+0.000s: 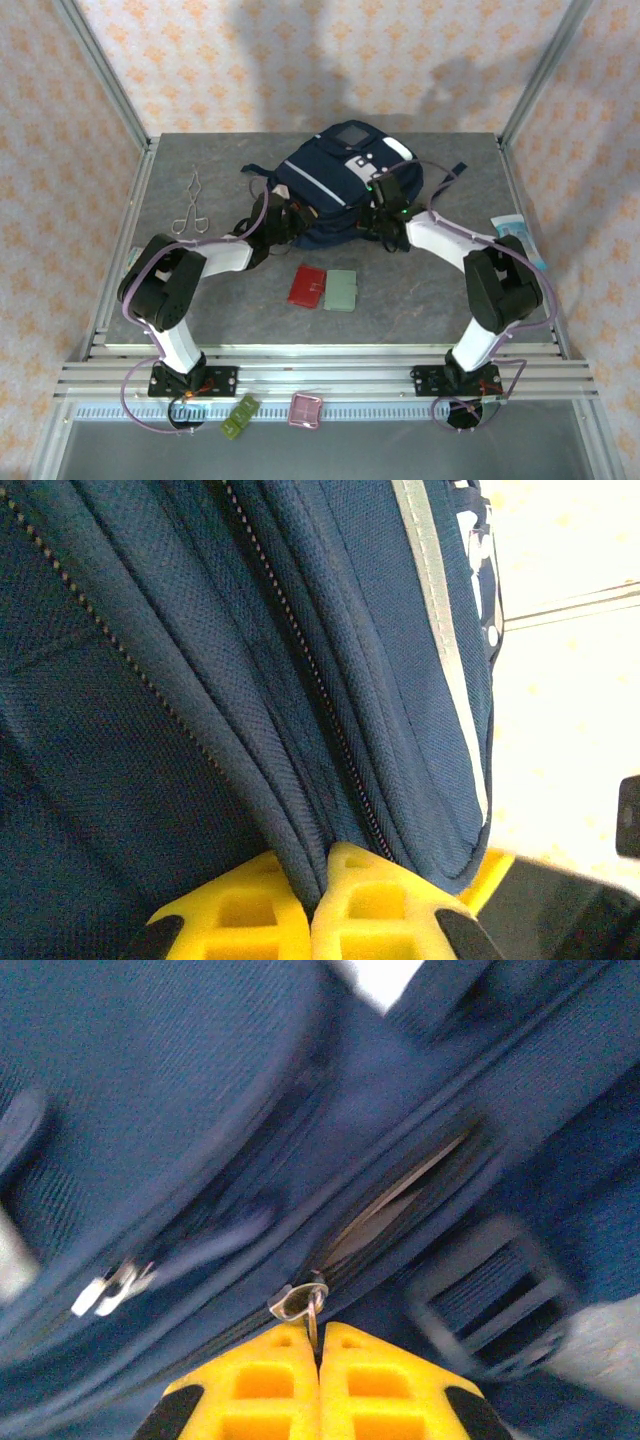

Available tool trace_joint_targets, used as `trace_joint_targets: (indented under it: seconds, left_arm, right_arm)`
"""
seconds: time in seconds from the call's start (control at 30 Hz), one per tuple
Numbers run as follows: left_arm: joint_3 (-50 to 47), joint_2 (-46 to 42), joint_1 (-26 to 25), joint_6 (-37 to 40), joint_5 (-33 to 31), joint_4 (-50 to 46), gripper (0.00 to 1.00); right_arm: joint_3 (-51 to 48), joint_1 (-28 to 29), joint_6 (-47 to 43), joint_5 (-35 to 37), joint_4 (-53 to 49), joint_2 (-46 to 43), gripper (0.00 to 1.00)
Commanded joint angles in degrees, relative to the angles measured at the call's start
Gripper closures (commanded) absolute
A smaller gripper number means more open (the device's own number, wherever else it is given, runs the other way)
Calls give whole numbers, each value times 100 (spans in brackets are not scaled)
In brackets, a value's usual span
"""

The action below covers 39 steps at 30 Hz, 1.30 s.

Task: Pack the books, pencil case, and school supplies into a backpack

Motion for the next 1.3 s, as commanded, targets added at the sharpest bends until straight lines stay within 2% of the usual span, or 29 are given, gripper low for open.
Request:
trace_joint_targets:
  seconds: [0.0,0.17,0.27,0.57,0.77,0.9,0.93,1.0,1.07,1.13,1.27]
  left_arm:
    - [-134,-324,183,267,-96,124,100]
    - [-172,-379,203,333,-46,32,100]
    - [-155,-379,216,375,-14,-4,100]
    - [515,-77,385,948,-42,-577,100]
    - [1010,-42,429,1618,-130,-1019,100]
    - [1123,0,467,2056,-337,-1457,100]
    - [1119,16,475,2117,-369,-1499,100]
    - [1028,25,494,2210,-395,-1490,100]
    - [942,16,502,2237,-416,-1434,100]
    - [888,-7,512,2249,-432,-1405,100]
    - [916,-3,511,2293,-453,-1418,100]
  right_arm:
    - [345,-476,73,1072,-341,225,100]
    - [723,-675,84,1333,-337,480,100]
    - [729,-680,80,1163,-353,465,100]
    - [-338,-674,236,938,-317,-609,100]
    - [-1235,-523,434,251,87,-1373,100]
    - [-1473,-412,432,-677,454,-1573,100]
    - [-1464,-407,459,-809,486,-1604,95]
    - [-1391,-411,527,-1015,559,-1689,77]
    - [-1277,-409,614,-1163,618,-1755,64]
    - [-1109,-429,693,-1380,647,-1709,62]
    - [-563,-511,951,-1818,553,-1084,60]
